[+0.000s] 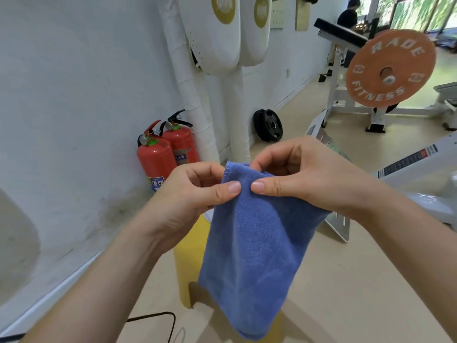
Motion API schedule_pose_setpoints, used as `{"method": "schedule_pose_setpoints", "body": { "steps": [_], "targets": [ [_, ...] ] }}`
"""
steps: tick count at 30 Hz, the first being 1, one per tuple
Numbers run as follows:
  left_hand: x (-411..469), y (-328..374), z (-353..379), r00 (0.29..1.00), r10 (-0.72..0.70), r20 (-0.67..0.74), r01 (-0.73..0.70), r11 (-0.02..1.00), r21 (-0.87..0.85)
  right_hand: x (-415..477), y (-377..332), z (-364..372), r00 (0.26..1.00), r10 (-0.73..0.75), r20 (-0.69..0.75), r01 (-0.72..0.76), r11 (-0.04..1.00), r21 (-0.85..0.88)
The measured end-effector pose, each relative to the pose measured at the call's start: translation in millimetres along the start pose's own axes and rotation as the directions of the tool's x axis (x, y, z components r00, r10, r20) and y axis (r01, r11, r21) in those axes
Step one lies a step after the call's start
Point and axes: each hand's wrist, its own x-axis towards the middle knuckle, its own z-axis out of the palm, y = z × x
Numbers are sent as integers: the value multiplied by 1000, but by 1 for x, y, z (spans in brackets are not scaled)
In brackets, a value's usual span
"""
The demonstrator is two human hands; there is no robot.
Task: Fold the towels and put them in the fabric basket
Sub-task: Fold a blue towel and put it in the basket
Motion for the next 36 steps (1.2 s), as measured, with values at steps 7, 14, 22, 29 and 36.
{"method": "schedule_pose_setpoints", "body": {
  "steps": [7,14,22,29,36],
  "targets": [
    [-10,3,16,982,116,-152,-125,991,-54,-7,-6,-9,993,17,114,1,988,-152],
    [-13,18,0,904,105,-414,-152,985,-82,-12,5,-35,995,98,33,-89,973,-212],
    [-12,4,-34,947,-115,-300,154,982,107,6,9,-15,979,165,-120,-157,985,71],
    [-6,-9,-34,964,40,-262,71,914,400,44,7,18,905,382,186,-191,756,-626],
    [-8,-17,-63,1000,25,-1,-23,935,355,56,17,55,994,-71,87,104,874,-474]
  ]
}}
